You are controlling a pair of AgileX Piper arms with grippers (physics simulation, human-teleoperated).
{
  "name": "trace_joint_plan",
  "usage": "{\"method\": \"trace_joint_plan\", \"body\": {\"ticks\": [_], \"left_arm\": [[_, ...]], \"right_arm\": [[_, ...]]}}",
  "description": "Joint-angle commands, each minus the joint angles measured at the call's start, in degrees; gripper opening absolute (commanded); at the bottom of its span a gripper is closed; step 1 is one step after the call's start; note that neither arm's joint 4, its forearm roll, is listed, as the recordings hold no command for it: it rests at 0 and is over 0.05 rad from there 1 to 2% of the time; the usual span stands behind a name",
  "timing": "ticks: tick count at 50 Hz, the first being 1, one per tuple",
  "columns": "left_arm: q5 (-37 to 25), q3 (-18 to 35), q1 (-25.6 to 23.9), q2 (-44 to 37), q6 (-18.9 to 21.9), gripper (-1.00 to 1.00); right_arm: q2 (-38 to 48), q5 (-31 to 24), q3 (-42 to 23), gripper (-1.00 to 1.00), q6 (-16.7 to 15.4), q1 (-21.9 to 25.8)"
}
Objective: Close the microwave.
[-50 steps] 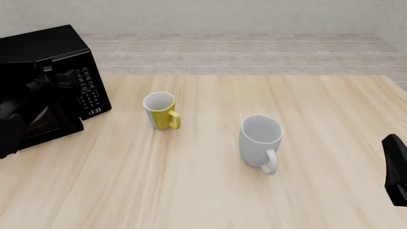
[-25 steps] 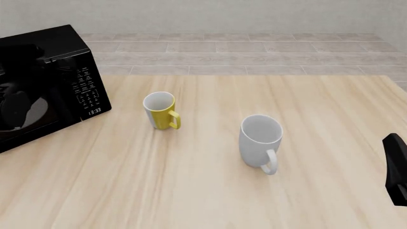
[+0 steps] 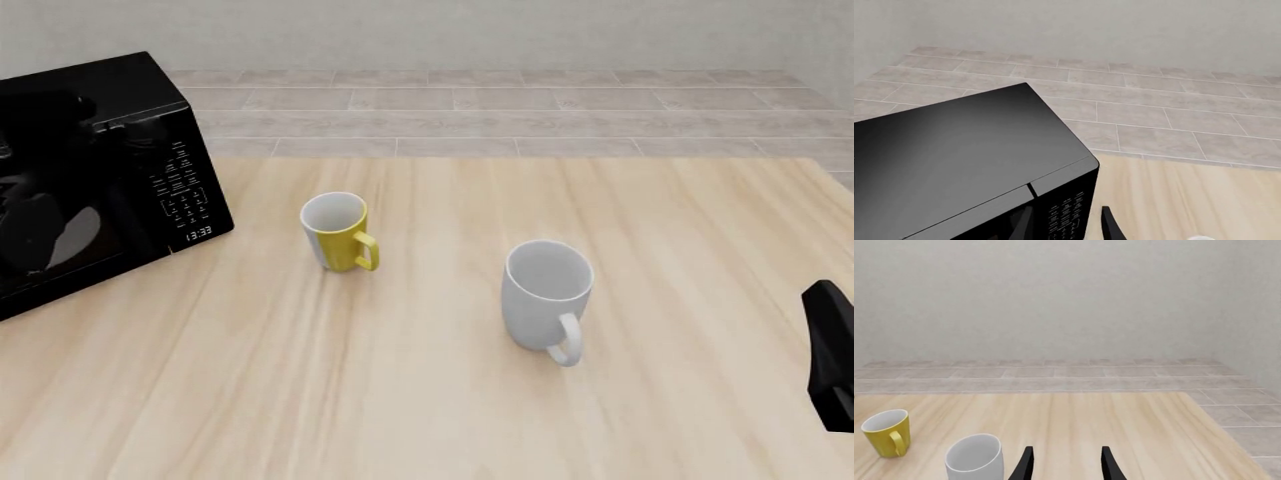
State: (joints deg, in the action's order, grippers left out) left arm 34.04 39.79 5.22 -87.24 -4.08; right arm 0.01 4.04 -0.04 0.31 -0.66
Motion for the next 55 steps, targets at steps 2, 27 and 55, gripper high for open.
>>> {"method": "trace_joint_plan", "body": {"ticks": [2,27,55], "left_arm": [[1.3,-9.9,-3.1,11.7,1.3,1.0],[-33.1,-22.3,-8.1,67.8,1.6,1.0],[-55.5,-16.9,-12.9,87.2,2.1,1.0]], "right_arm": [[0.0,-0.5,0.0,1.0,0.2,-0.2],[0.0,-0.5,0.0,1.0,-0.5,0.0],[1.5,0.4,-0.9,1.0,-1.9,-0.4]]}}
